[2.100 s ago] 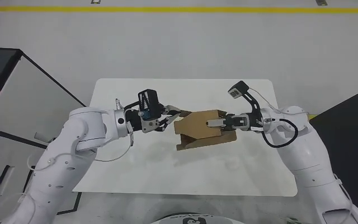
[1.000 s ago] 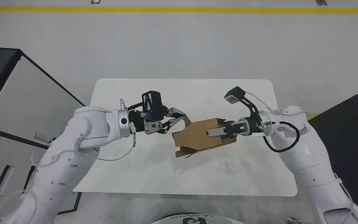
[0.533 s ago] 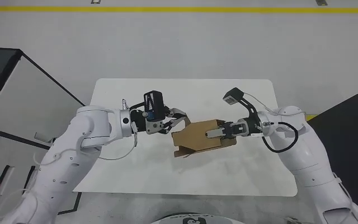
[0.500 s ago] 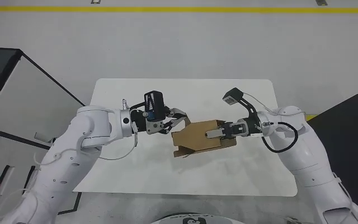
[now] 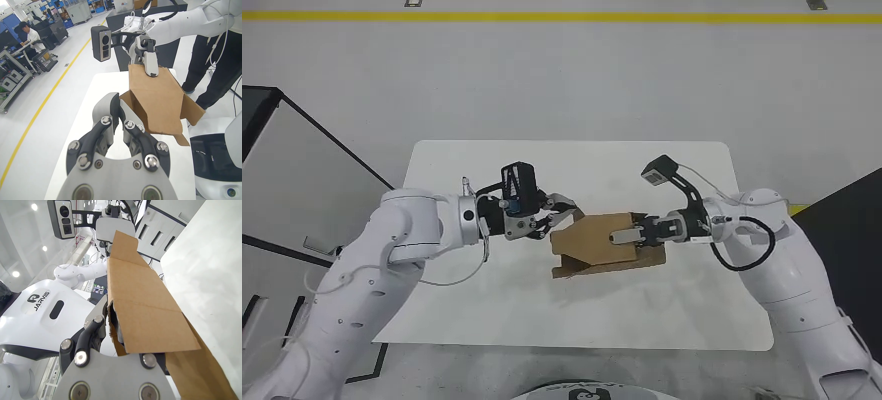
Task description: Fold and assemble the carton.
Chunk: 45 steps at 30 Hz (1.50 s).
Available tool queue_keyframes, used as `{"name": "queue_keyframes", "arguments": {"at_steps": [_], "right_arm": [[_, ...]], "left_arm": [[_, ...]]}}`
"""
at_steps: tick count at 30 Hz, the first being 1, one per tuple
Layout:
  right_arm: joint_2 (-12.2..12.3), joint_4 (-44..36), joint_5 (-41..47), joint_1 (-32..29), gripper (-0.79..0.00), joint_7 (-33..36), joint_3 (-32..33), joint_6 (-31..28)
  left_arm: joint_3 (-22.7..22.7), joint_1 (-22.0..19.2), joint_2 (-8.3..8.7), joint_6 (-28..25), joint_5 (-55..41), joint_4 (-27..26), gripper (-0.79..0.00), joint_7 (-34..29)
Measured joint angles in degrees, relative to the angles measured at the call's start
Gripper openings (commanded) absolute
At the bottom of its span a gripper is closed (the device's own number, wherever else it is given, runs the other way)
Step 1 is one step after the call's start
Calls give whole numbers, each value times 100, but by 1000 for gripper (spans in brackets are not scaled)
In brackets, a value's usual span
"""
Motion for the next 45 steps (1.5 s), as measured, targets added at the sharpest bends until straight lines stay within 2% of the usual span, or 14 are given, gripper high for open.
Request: {"name": "queue_keyframes", "arguments": {"at_steps": [21, 36, 45], "right_arm": [[17, -31, -12, -12, -785, -82, -54, -14], [54, 171, 533, -53, -785, -78, 245, -26], [59, 183, 663, -56, -785, -212, 352, -36]], "left_arm": [[-61, 2, 4, 9, -9, 18, -785, 96], [-646, 281, 77, -39, -272, 78, -785, 394], [-713, 296, 87, -104, -351, 54, -785, 424]]}}
